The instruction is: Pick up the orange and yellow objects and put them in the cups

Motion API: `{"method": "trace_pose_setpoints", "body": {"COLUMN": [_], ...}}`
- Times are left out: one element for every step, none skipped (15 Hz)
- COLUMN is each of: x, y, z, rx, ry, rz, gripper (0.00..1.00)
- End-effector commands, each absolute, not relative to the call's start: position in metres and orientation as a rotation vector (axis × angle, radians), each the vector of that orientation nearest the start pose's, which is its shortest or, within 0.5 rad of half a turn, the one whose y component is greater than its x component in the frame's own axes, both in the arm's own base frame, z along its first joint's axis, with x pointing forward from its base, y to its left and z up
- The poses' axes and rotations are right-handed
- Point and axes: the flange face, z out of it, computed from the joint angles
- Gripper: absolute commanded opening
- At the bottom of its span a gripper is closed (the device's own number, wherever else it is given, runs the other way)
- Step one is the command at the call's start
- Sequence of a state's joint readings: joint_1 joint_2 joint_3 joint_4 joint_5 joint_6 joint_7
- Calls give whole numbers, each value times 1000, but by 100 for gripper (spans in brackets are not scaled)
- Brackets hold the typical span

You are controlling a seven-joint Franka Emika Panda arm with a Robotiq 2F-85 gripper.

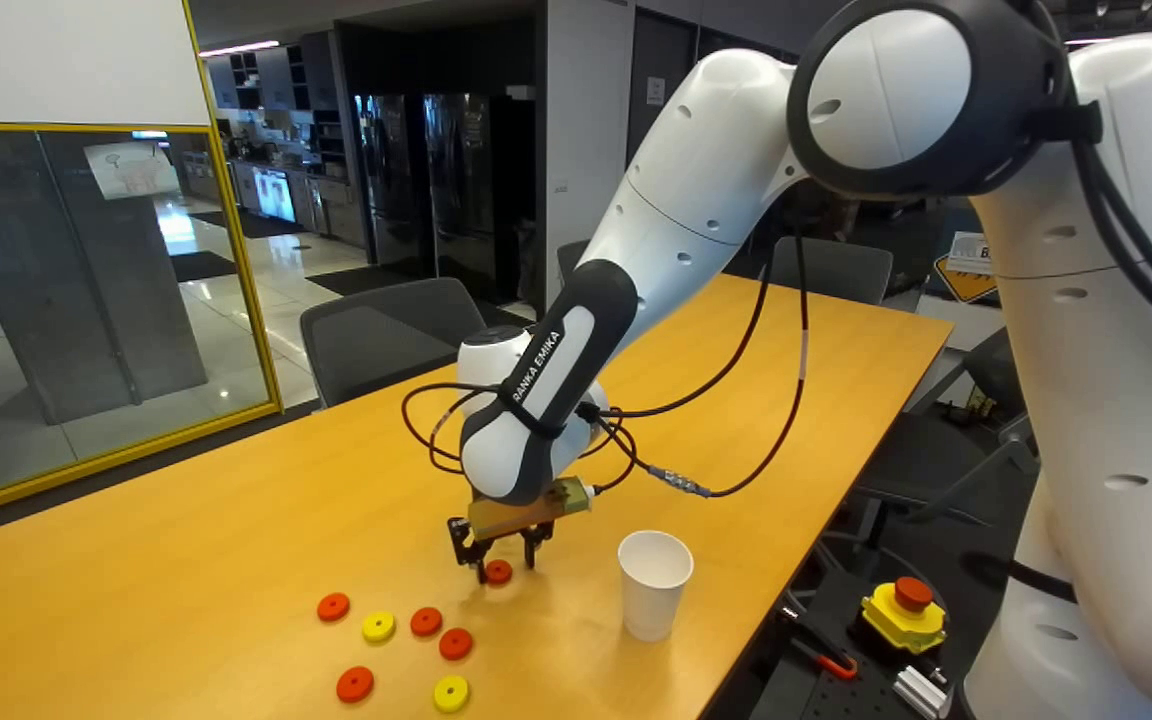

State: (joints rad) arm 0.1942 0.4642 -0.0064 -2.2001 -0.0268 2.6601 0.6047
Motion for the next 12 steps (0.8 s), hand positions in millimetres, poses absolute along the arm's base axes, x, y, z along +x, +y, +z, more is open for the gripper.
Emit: {"method": "trace_pose_setpoints", "body": {"x": [551,552,552,552,551,549,548,544,542,539,535,533], "y": [103,103,103,103,103,104,105,107,108,111,113,115], "z": [170,172,173,174,176,178,181,187,191,198,207,215], "rx": [-3078,-3076,-3076,-3076,-3074,-3076,-3080,-3087,-3089,-3091,-3095,-3096], "ry": [626,626,626,626,626,620,622,606,608,594,585,573], "rz": [-39,-43,-45,-51,-53,-51,-55,-47,-56,-59,-64,-72], "gripper": [42,35,27,20,20,22,22,22,22,22,22,22]}}
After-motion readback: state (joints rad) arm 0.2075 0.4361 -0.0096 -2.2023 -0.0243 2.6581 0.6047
